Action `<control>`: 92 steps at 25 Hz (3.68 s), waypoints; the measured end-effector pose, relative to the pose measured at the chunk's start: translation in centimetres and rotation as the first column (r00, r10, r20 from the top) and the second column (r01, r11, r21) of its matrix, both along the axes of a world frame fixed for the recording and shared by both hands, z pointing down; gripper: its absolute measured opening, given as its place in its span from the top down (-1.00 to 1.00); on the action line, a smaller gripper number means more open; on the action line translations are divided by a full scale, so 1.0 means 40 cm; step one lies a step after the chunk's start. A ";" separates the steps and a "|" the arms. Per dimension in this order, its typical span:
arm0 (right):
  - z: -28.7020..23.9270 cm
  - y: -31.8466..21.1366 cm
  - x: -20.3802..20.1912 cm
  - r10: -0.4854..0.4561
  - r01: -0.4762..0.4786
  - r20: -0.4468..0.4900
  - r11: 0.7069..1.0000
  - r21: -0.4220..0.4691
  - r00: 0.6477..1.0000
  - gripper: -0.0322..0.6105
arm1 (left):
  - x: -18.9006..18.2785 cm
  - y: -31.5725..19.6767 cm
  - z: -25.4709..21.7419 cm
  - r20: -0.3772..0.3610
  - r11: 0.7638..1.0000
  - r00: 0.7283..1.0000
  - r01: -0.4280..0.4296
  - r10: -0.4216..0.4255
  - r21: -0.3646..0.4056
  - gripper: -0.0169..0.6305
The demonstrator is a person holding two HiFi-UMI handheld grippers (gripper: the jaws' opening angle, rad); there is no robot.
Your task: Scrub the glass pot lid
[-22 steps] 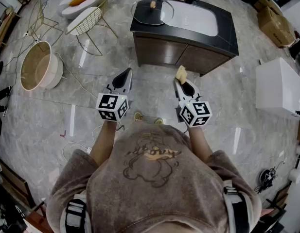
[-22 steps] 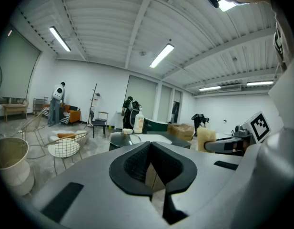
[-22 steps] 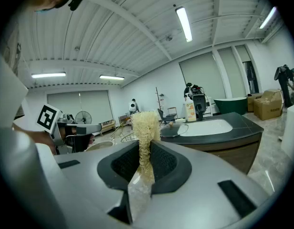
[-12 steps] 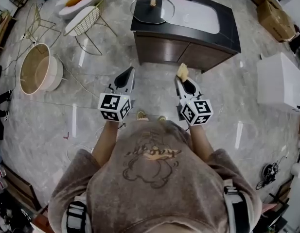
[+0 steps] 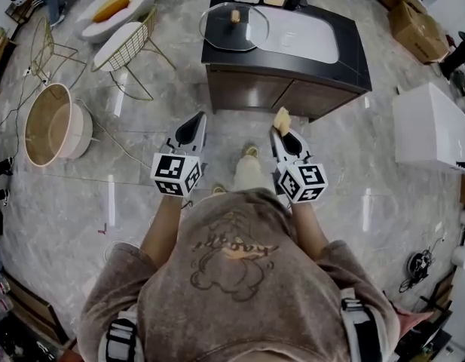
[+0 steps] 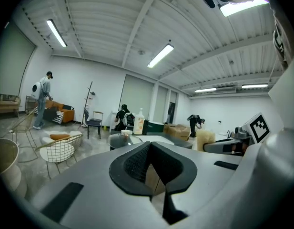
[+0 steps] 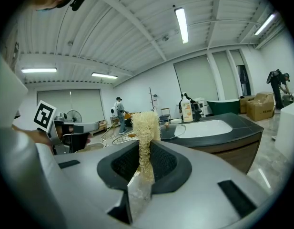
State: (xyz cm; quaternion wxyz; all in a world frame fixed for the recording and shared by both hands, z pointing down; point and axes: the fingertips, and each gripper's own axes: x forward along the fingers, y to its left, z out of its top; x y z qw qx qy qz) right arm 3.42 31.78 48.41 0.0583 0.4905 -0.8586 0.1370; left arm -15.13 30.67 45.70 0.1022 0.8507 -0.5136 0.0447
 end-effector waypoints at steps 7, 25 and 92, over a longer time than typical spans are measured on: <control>0.023 -0.135 -0.022 -0.010 0.010 -0.004 1.000 -0.011 1.000 0.74 | -0.023 -0.142 0.021 0.007 1.000 1.000 0.013 -0.013 0.005 0.89; -0.029 -0.785 0.057 -0.138 0.139 0.031 0.990 -0.030 0.990 0.74 | 0.070 -0.756 -0.037 0.020 0.995 0.995 0.098 -0.097 -0.025 0.89; 0.026 -1.101 0.331 0.222 -0.215 0.041 0.968 -0.128 0.974 0.74 | 0.186 -1.397 0.444 0.332 0.919 0.942 0.097 0.038 -0.381 0.02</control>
